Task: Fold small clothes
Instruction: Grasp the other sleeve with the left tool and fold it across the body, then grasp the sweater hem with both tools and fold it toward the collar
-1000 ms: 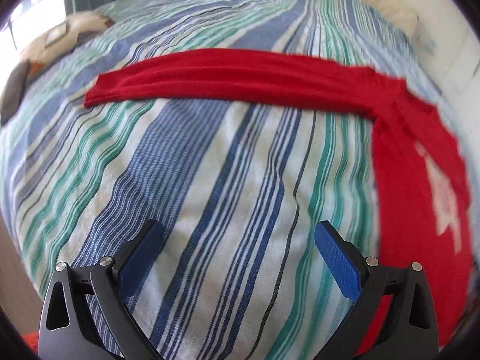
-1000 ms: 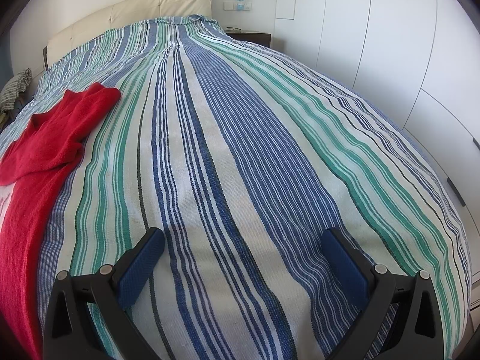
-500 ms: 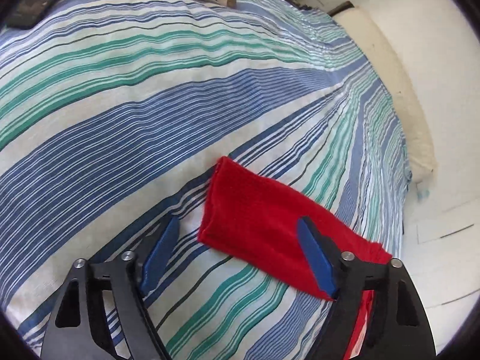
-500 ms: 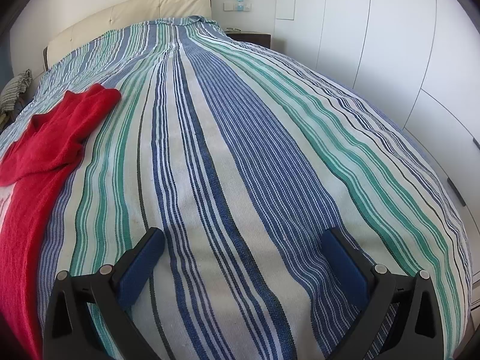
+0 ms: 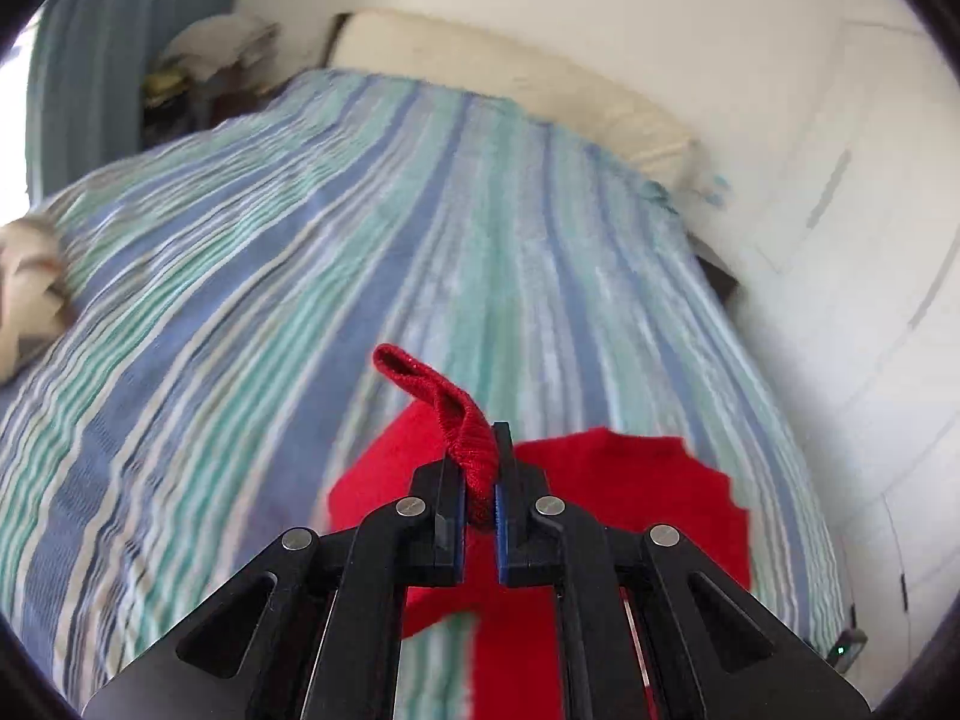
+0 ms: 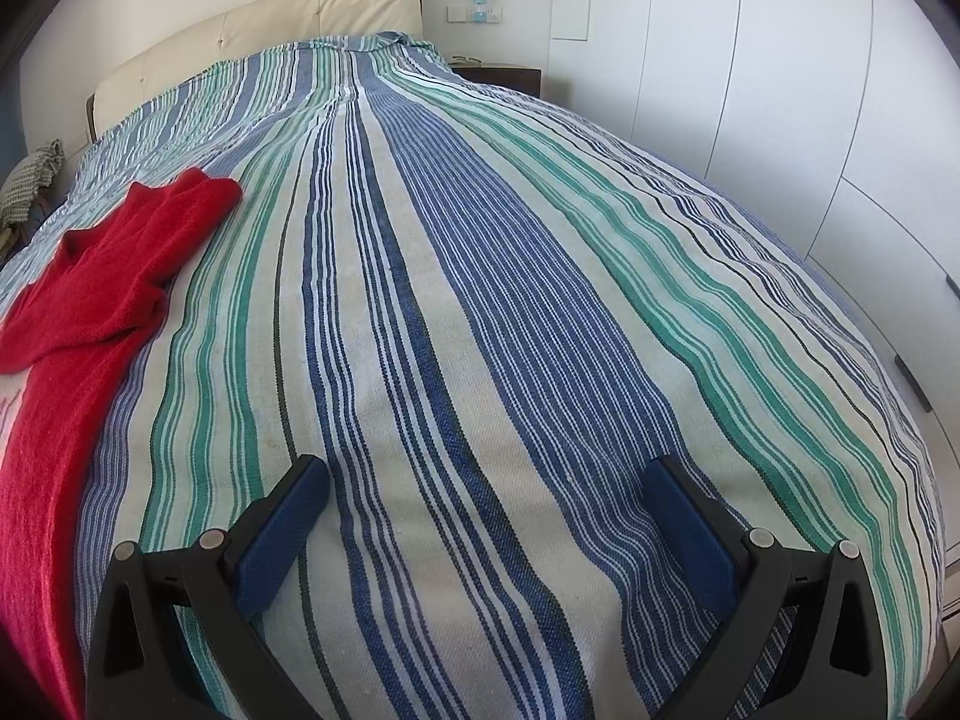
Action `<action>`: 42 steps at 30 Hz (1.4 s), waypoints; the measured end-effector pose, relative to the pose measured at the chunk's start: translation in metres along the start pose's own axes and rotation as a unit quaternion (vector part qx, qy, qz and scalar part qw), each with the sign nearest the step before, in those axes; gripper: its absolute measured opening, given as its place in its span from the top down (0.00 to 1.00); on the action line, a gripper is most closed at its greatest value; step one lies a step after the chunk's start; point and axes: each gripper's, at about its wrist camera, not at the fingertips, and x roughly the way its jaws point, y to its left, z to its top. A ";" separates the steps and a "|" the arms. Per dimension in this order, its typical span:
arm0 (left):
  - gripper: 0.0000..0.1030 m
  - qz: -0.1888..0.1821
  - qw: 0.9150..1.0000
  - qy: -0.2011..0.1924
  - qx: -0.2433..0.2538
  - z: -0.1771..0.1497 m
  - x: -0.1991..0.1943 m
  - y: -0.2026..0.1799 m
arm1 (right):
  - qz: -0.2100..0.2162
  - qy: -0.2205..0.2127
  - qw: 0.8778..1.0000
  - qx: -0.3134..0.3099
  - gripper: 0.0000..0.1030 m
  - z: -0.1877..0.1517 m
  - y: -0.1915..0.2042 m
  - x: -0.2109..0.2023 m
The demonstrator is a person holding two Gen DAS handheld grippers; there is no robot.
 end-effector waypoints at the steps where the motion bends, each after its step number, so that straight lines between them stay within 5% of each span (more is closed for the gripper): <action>1: 0.95 -0.027 0.999 -0.003 0.027 0.005 0.004 -0.038 | 0.000 0.000 1.000 0.000 0.00 0.000 0.000 0.000; 3: 0.92 -0.071 0.995 0.002 0.067 0.001 0.018 -0.104 | 0.000 0.000 1.000 0.000 0.00 0.000 0.000 0.000; 4: 0.83 -0.086 0.993 0.009 0.084 -0.008 0.029 -0.132 | 0.000 0.000 1.000 0.000 0.00 0.000 0.000 0.000; 5: 0.52 -0.100 0.990 0.022 0.100 -0.022 0.043 -0.156 | 0.000 0.000 1.000 0.000 0.00 0.000 0.000 0.000; 7: 0.08 -0.098 0.986 0.055 0.125 -0.065 0.069 -0.185 | 0.000 0.000 1.000 0.000 0.00 0.000 0.000 0.000; 12: 0.28 -0.091 0.966 0.201 0.133 -0.208 0.093 -0.166 | 0.003 0.000 1.000 0.002 0.00 0.000 -0.001 0.000; 16: 0.30 -0.054 0.964 0.221 0.141 -0.279 0.042 -0.112 | 0.004 -0.002 1.000 0.003 0.00 -0.001 -0.001 0.000; 23: 0.19 0.046 0.985 0.144 0.085 -0.228 0.010 -0.018 | 0.003 -0.001 1.000 0.002 0.00 -0.002 -0.001 0.000; 27: 0.22 0.145 0.967 0.194 0.083 -0.250 0.030 0.018 | 0.006 0.006 1.000 0.002 0.00 0.000 -0.002 0.001; 33: 0.23 0.075 0.983 0.168 0.012 -0.270 -0.052 0.027 | 0.074 0.050 0.996 0.006 0.07 0.010 -0.013 -0.028; 35: 0.23 0.034 0.983 0.179 -0.002 -0.283 -0.065 0.023 | 0.154 0.054 0.986 0.018 0.07 0.001 -0.013 -0.063; 38: 0.24 0.022 0.977 0.214 0.006 -0.306 -0.063 0.014 | 0.298 0.110 0.948 0.035 0.09 -0.031 0.000 -0.103; 42: 0.29 0.028 0.970 0.240 0.006 -0.320 -0.052 0.012 | 0.375 0.202 0.904 0.047 0.27 -0.080 0.025 -0.115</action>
